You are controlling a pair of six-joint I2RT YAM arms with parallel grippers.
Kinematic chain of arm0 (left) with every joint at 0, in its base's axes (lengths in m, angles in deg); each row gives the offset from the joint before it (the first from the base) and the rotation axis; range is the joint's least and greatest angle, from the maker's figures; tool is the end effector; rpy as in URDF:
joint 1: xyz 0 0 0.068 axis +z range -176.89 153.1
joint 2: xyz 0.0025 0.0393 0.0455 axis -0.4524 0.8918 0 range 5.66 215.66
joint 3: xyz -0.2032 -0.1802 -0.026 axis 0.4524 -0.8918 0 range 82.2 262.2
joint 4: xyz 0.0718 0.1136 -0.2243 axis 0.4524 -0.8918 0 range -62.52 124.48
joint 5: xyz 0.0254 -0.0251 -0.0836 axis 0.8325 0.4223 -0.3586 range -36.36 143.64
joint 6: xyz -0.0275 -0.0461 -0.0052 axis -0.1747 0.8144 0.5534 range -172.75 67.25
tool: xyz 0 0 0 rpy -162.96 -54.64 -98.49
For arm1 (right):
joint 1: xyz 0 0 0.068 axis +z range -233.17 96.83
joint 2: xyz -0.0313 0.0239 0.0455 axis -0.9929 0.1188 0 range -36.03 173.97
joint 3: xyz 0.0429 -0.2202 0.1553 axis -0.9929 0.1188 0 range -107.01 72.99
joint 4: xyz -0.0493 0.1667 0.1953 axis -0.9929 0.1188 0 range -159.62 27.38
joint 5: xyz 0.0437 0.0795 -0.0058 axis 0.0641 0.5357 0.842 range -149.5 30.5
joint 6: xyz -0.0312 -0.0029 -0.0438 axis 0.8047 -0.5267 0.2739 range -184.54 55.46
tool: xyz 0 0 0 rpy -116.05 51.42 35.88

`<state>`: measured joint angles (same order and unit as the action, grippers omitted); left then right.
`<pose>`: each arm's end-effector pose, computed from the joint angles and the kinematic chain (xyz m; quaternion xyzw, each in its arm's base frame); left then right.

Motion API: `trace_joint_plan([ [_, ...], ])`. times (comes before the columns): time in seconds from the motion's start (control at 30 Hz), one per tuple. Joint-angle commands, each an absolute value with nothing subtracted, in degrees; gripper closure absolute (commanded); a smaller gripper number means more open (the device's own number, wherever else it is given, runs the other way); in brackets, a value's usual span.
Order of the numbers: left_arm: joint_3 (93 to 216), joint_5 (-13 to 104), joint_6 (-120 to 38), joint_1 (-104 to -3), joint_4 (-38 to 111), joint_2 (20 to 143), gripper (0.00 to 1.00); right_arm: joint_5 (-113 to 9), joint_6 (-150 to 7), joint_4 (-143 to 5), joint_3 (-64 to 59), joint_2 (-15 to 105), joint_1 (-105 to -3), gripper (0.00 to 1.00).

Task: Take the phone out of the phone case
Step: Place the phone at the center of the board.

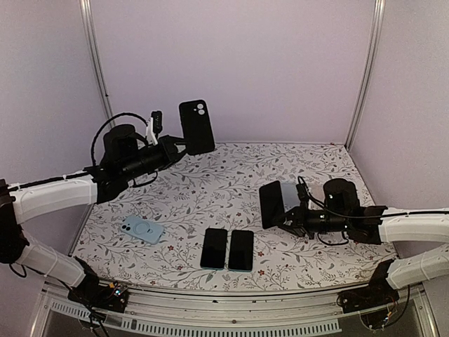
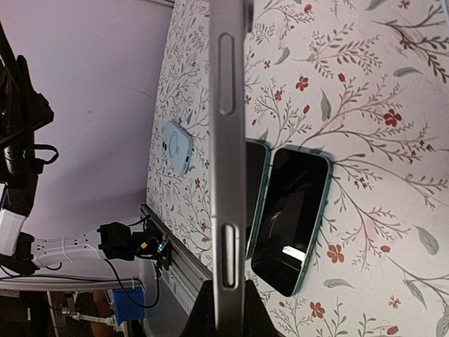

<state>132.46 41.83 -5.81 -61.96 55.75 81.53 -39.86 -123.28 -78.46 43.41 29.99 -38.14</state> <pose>0.2505 -0.1846 0.3096 -0.0059 0.7328 -0.5006 0.4608 0.1617 0.1788 0.2078 0.0129 0.8473 0.4917 0.2003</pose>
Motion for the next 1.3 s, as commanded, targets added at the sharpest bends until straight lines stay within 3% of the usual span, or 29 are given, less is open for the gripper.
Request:
trace_joint_plan([
  [0.0,131.02,39.32,-5.90,-61.26,55.83,79.31,1.00,-46.03,-127.32,-79.47,47.82,25.35,-34.31,1.00],
  [0.47,129.72,35.96,-5.68,-61.29,52.97,74.70,1.00,-56.39,-136.64,-87.45,56.50,28.05,-24.07,1.00],
  [0.87,129.19,34.21,-5.80,-61.26,53.45,74.65,1.00,-56.71,-140.24,-96.53,56.53,38.53,-21.08,1.00],
  [1.27,128.75,34.22,-6.34,-61.17,53.20,73.80,1.00,-54.68,-141.01,-95.16,55.88,39.36,-20.57,0.99],
])
